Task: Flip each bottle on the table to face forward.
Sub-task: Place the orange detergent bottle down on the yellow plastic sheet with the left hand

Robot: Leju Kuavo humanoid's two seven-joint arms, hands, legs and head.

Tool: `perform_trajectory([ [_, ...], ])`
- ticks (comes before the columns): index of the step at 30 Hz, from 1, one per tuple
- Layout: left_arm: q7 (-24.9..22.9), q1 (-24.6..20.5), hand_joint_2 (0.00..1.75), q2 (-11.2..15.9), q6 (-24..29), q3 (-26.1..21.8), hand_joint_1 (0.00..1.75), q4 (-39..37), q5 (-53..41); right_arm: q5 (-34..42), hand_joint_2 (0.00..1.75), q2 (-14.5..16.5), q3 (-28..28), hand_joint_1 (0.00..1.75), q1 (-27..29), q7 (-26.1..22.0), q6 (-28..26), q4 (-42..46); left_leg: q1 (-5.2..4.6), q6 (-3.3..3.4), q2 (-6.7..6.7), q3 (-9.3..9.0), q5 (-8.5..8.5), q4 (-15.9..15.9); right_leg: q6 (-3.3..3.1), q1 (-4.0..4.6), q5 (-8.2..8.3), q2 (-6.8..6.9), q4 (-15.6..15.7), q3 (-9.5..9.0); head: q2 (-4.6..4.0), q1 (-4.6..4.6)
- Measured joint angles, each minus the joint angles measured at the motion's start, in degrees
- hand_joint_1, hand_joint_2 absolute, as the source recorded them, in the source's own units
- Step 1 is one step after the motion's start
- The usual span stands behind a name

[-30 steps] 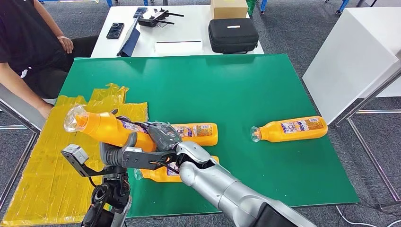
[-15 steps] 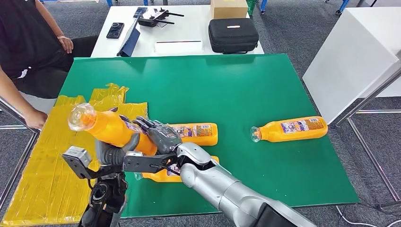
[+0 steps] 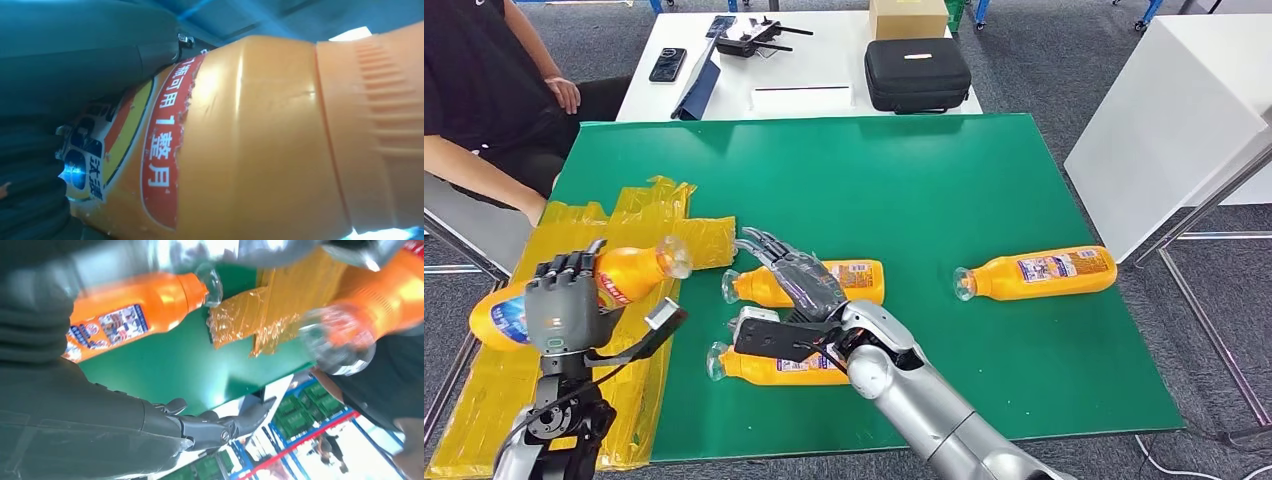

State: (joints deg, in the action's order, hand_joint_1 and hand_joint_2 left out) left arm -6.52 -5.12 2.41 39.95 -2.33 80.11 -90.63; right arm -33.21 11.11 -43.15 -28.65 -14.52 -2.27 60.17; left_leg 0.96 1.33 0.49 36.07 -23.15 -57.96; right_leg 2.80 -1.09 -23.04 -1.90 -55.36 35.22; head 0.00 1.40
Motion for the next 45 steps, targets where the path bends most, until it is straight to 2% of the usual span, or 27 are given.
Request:
perform_trajectory([
  [2, -7.4, -0.7, 1.75, 2.9, 0.0, 4.5, 1.75, -4.0, 0.4, -1.7, 1.75, -1.5, 0.2, 0.0, 1.9, 0.8, 0.5, 3.4, 0.01, -0.01, 0.08, 0.0, 0.0, 0.0, -0.04, 0.02, -0.04, 0.07, 0.0, -0.04, 0.0, 0.01],
  [4, -9.7, -1.2, 1.75, 4.6, 0.0, 8.5, 1.75, -8.3, 0.5, -3.4, 1.75, -3.1, 0.3, 0.0, 3.8, 1.5, 0.6, 6.3, 0.03, -0.01, 0.09, 0.02, 0.0, 0.0, -0.07, 0.0, -0.05, 0.09, 0.0, -0.09, 0.0, -0.01],
  [8, -9.4, -1.7, 1.75, 6.0, -0.2, 13.0, 1.75, -13.9, 0.6, -4.9, 1.75, -5.1, 0.2, 0.0, 6.5, 2.1, 0.5, 9.7, -0.03, -0.01, -0.1, 0.08, -0.01, 0.0, -0.22, -0.06, 0.08, -0.03, 0.0, 0.01, 0.0, -0.04],
  [13, -3.6, -4.1, 1.75, 5.6, -3.2, 13.4, 1.75, -20.0, 0.8, -10.1, 1.75, -6.9, 0.0, 0.0, 8.5, 5.9, 3.1, 11.3, -0.1, -0.01, 0.08, 0.09, 0.01, 0.0, -0.22, -0.08, 0.07, 0.05, 0.0, -0.04, 0.0, -0.02],
  [14, -2.6, -4.7, 1.75, 5.3, -3.4, 13.0, 1.56, -21.1, 0.9, -11.4, 1.75, -7.2, -0.2, 0.0, 9.0, 7.0, 3.7, 11.3, -0.1, -0.01, 0.09, 0.09, 0.02, 0.0, -0.22, -0.07, 0.07, 0.07, 0.0, -0.06, 0.0, -0.02],
  [17, -0.5, -6.3, 1.75, 4.2, -3.7, 11.4, 0.27, -23.5, 0.8, -14.0, 1.75, -8.3, -0.7, 0.0, 10.2, 9.3, 4.9, 11.3, -0.1, -0.03, 0.09, 0.08, 0.03, 0.0, -0.22, -0.08, 0.07, 0.08, 0.0, -0.09, 0.0, -0.01],
  [18, -0.1, -6.5, 1.75, 4.0, -3.8, 11.0, 0.02, -23.9, 0.8, -14.5, 1.75, -8.7, -0.9, 0.0, 10.6, 10.0, 5.4, 11.3, -0.1, -0.04, 0.08, 0.08, 0.04, 0.0, -0.22, -0.08, 0.08, 0.08, 0.0, -0.09, 0.0, -0.01],
  [22, 1.4, -6.7, 0.0, 3.0, -4.9, 8.8, 0.0, -24.5, 0.8, -17.8, 1.75, -10.4, -1.7, 0.0, 11.6, 14.9, 9.6, 11.2, -0.1, -0.05, 0.1, 0.06, 0.06, 0.0, -0.22, -0.08, 0.08, 0.09, 0.0, -0.1, 0.0, -0.02],
  [32, 3.4, -3.7, 0.0, 1.0, -5.8, 3.5, 0.0, -21.9, 0.8, -23.0, 1.75, -15.1, -2.2, 0.0, 13.7, 19.6, 11.1, 10.4, -0.1, -0.05, 0.04, -0.04, 0.05, 0.0, -0.22, -0.08, 0.07, 0.08, 0.0, -0.18, 0.0, -0.01],
  [37, 6.9, -1.8, 0.0, 0.2, -5.8, 1.5, 0.0, -19.2, 4.5, -24.6, 1.75, -16.3, -2.2, 0.0, 14.0, 20.9, 11.2, 10.4, -0.1, -0.06, 0.02, -0.12, 0.05, 0.0, -0.23, -0.07, 0.07, 0.07, 0.0, -0.22, 0.0, 0.0],
  [39, 10.9, -1.1, 0.0, -0.1, -6.0, 0.8, 0.0, -17.7, 11.4, -25.4, 1.75, -16.4, -2.1, 0.0, 14.2, 21.4, 11.0, 10.2, -0.1, -0.06, 0.02, -0.14, 0.05, 0.0, -0.24, -0.06, 0.06, 0.07, 0.0, -0.23, 0.0, 0.01],
  [45, 26.8, 1.3, 0.0, -1.7, -9.6, -1.8, 0.0, -9.6, 41.6, -27.7, 1.75, -16.1, -2.0, 0.0, 14.3, 21.1, 9.4, 8.3, -0.09, -0.09, 0.01, -0.31, 0.02, 0.0, -0.36, -0.06, -0.02, 0.04, 0.0, -0.37, 0.0, 0.0],
])
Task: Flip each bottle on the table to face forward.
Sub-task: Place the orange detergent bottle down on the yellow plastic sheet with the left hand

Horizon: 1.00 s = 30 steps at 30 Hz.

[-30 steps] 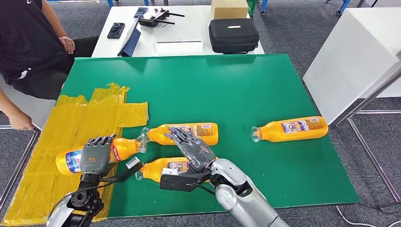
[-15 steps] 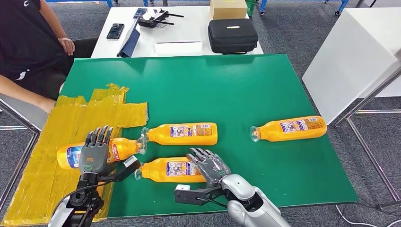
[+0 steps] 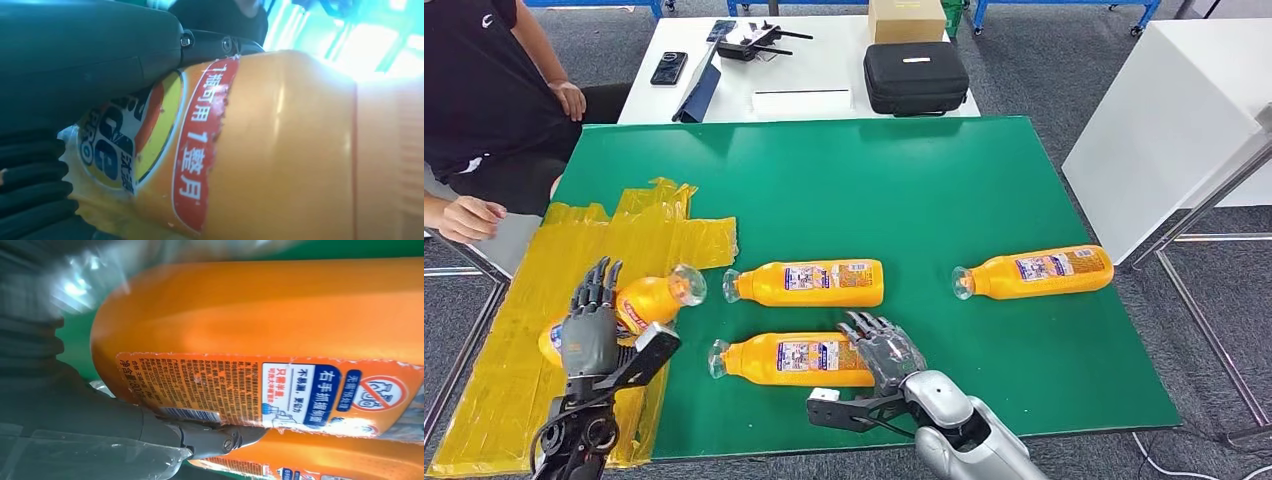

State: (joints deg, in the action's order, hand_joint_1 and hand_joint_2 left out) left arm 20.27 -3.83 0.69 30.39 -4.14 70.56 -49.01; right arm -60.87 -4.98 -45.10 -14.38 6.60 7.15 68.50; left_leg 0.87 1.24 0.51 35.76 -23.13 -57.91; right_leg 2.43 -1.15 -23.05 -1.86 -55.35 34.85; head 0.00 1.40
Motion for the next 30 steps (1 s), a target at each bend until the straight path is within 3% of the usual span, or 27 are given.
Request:
perform_trajectory([
  [5, 8.6, 2.6, 0.0, -2.0, -2.9, -1.6, 0.0, 8.5, 17.3, -0.2, 1.75, 1.8, 0.1, 0.0, -1.5, -2.3, -0.4, -4.2, 0.01, -0.21, -0.27, -0.24, -0.17, 0.0, -0.06, 0.07, -0.01, -0.3, 0.0, 0.13, 0.0, -0.02],
  [10, 11.0, 3.2, 0.0, -3.0, -4.0, -1.7, 0.0, 14.1, 23.3, 0.0, 1.75, 4.3, -0.1, 0.0, -3.6, -3.1, -0.9, -9.0, 0.17, -0.12, -0.36, -0.64, -0.46, 0.0, -0.1, 0.26, -0.01, -0.44, 0.1, 0.12, 0.0, 0.01],
  [11, 11.1, 3.3, 0.0, -3.1, -4.1, -1.8, 0.0, 14.8, 23.4, 0.0, 1.75, 4.6, -0.1, 0.1, -3.8, -3.2, -0.9, -9.5, 0.24, -0.15, -0.36, -0.68, -0.44, 0.0, -0.11, 0.32, -0.01, -0.44, 0.1, 0.08, 0.0, 0.01],
  [14, 11.2, 3.5, 0.0, -3.3, -4.2, -1.8, 0.0, 16.1, 23.8, 0.0, 1.75, 5.2, -0.1, 1.4, -4.3, -3.5, -1.0, -10.8, 0.36, -0.29, -0.37, -0.76, -0.36, 0.0, -0.14, 0.45, 0.01, -0.47, 0.1, 0.01, 0.0, 0.0],
  [15, 11.4, 3.6, 0.0, -3.4, -4.4, -1.8, 0.0, 16.4, 24.4, 0.1, 1.75, 5.4, -0.2, 1.73, -4.5, -3.6, -1.0, -11.2, 0.38, -0.36, -0.37, -0.78, -0.33, 0.0, -0.15, 0.47, 0.01, -0.48, 0.1, 0.0, 0.0, 0.0],
  [24, 13.0, 2.3, 0.0, -4.0, -6.0, -1.8, 0.0, 18.3, 30.0, 1.2, 1.75, 7.8, -1.4, 1.75, -6.8, -4.2, -1.9, -15.8, 0.47, -0.65, -0.64, -1.1, -0.41, 0.1, -0.18, 0.53, 0.01, -0.81, 0.1, -0.19, 0.0, -0.01],
  [30, 10.1, 1.1, 0.0, -4.0, 1.2, -1.6, 0.0, 17.2, 20.5, 1.6, 1.75, 8.4, -1.5, 1.75, -7.3, -4.2, -2.7, -17.2, 0.47, -0.63, -0.65, -1.19, -0.38, 0.1, -0.21, 0.53, 0.01, -0.83, 0.1, -0.25, 0.0, 0.0],
])
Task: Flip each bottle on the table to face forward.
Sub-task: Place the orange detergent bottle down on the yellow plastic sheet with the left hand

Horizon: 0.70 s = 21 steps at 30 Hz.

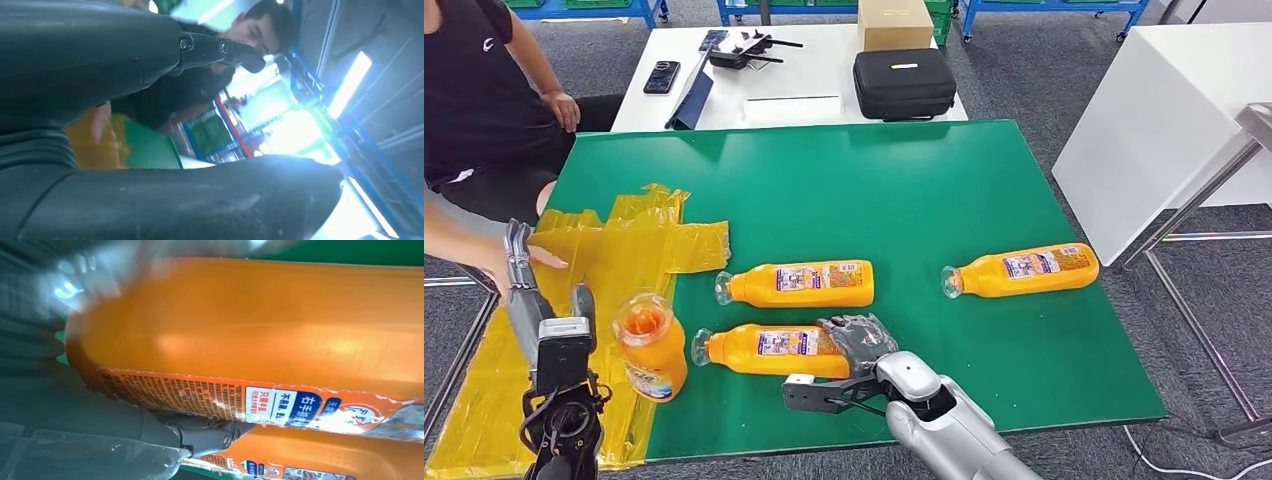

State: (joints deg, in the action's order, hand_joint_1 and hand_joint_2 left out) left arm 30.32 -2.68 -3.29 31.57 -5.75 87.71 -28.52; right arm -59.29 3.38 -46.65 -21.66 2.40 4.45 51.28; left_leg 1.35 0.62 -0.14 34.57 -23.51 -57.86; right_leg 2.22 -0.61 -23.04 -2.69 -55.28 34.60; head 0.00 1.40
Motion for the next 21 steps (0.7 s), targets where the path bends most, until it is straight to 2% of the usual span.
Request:
perform_trajectory([
  [3, -4.0, -0.6, 0.0, 0.1, 3.8, 0.4, 0.0, -1.4, -8.7, -0.1, 1.75, 0.0, -0.1, 1.75, 0.0, 0.0, 0.0, 0.0, 0.0, 0.01, -0.01, -0.06, -0.01, 0.0, -0.12, 0.0, 0.01, -0.01, 0.0, -0.06, 0.0, -0.01],
  [7, -7.6, -1.5, 0.0, 0.1, 5.0, 1.5, 0.0, -3.0, -14.6, -0.3, 1.75, 0.0, -0.5, 1.75, 0.1, 0.3, 0.0, 0.0, 0.0, -0.05, -0.1, -0.16, -0.11, 0.0, -0.21, 0.0, -0.06, -0.08, 0.0, -0.13, 0.0, -0.01],
  [21, -8.9, -1.5, 0.0, 0.2, 5.5, 2.3, 0.0, -3.9, -15.0, 0.0, 1.75, -0.6, -1.1, 1.75, 0.4, 0.6, 0.4, 0.6, 0.01, -0.08, -0.22, -0.26, -0.21, 0.0, -0.22, 0.02, -0.15, -0.13, 0.0, -0.22, 0.0, -0.01],
])
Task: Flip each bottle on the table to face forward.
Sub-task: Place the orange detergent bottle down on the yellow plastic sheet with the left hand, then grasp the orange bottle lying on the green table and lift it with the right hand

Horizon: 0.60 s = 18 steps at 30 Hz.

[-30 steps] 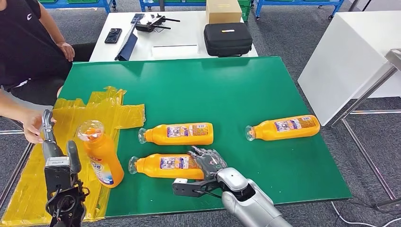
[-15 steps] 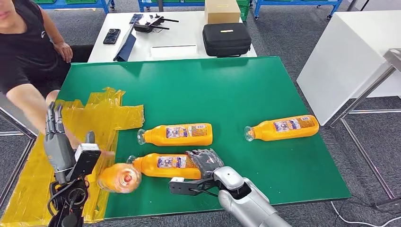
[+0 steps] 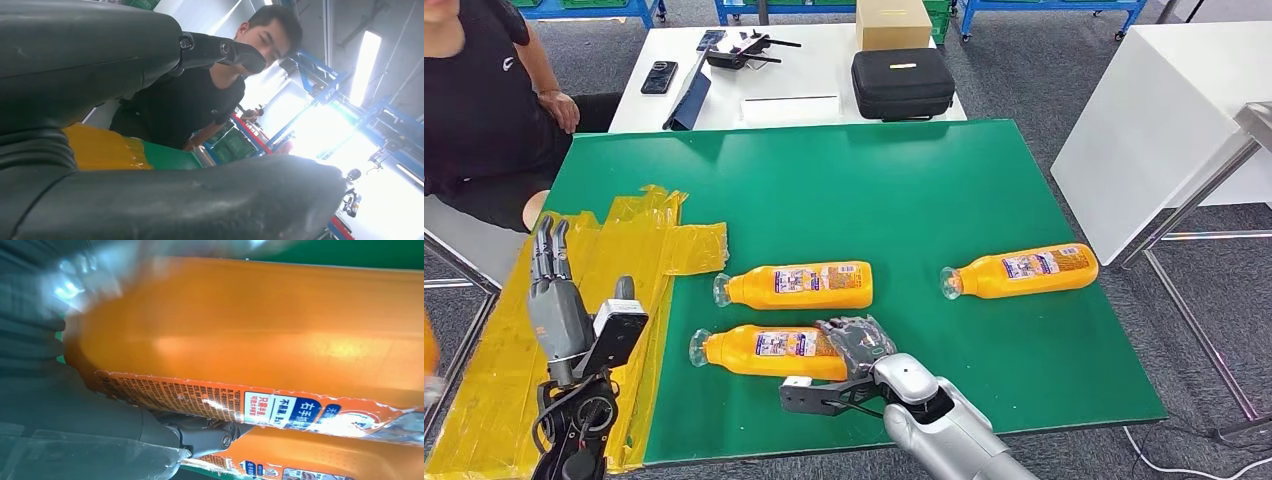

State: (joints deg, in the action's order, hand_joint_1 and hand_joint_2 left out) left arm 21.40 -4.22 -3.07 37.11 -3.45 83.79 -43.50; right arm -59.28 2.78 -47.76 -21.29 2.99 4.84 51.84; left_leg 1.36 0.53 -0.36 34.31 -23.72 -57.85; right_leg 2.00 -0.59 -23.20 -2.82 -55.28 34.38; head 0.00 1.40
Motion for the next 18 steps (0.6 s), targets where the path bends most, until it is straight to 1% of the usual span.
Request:
perform_trajectory([
  [5, -0.2, 0.3, 0.0, 0.1, -0.2, 0.0, 0.0, 0.0, 1.3, 1.4, 1.75, -0.2, -0.3, 1.75, 0.0, 0.0, 0.1, 0.2, 0.0, 0.06, 0.01, -0.09, -0.06, 0.0, 0.0, 0.0, -0.07, 0.0, 0.0, -0.09, 0.0, 0.0],
  [7, 0.4, 0.5, 0.0, 0.1, -1.6, 0.1, 0.0, 0.0, 4.2, 2.9, 1.75, -0.5, -0.3, 1.75, 0.2, -0.1, 0.0, 0.6, 0.0, 0.06, 0.02, -0.09, -0.06, 0.0, 0.01, 0.0, -0.08, 0.01, 0.0, -0.11, 0.0, 0.01],
  [9, 2.3, 1.0, 0.0, 0.1, -5.8, 0.1, 0.0, 0.3, 11.4, 5.5, 1.75, -1.1, 0.1, 1.75, 0.8, -0.5, -0.4, 1.9, 0.0, 0.06, 0.08, -0.07, -0.06, 0.0, 0.03, -0.01, -0.09, 0.03, 0.0, -0.14, 0.0, 0.01],
  [12, 6.1, 2.1, 0.0, 0.1, -15.6, 0.1, 0.0, 1.6, 26.8, 10.8, 1.75, -2.7, 1.8, 1.75, 3.1, -1.9, -1.5, 5.8, -0.02, 0.14, 0.27, 0.19, 0.02, 0.0, 0.11, -0.03, -0.05, 0.13, 0.0, -0.42, 0.0, 0.0],
  [13, 6.8, 2.5, 0.0, 0.1, -17.6, 0.1, 0.0, 2.1, 29.9, 11.9, 1.75, -3.2, 2.5, 1.75, 3.9, -2.2, -1.6, 7.2, -0.03, 0.17, 0.33, 0.29, 0.06, 0.0, 0.13, -0.04, -0.04, 0.17, 0.0, -0.47, 0.0, 0.0],
  [18, 7.7, 3.3, 0.0, 0.1, -21.7, 0.0, 0.0, 3.4, 35.3, 14.3, 1.75, -4.5, 4.5, 1.75, 6.4, -3.1, -1.8, 11.4, -0.05, 0.2, 0.53, 0.51, 0.07, 0.0, 0.14, -0.06, -0.04, 0.36, 0.0, -0.34, 0.0, 0.0],
])
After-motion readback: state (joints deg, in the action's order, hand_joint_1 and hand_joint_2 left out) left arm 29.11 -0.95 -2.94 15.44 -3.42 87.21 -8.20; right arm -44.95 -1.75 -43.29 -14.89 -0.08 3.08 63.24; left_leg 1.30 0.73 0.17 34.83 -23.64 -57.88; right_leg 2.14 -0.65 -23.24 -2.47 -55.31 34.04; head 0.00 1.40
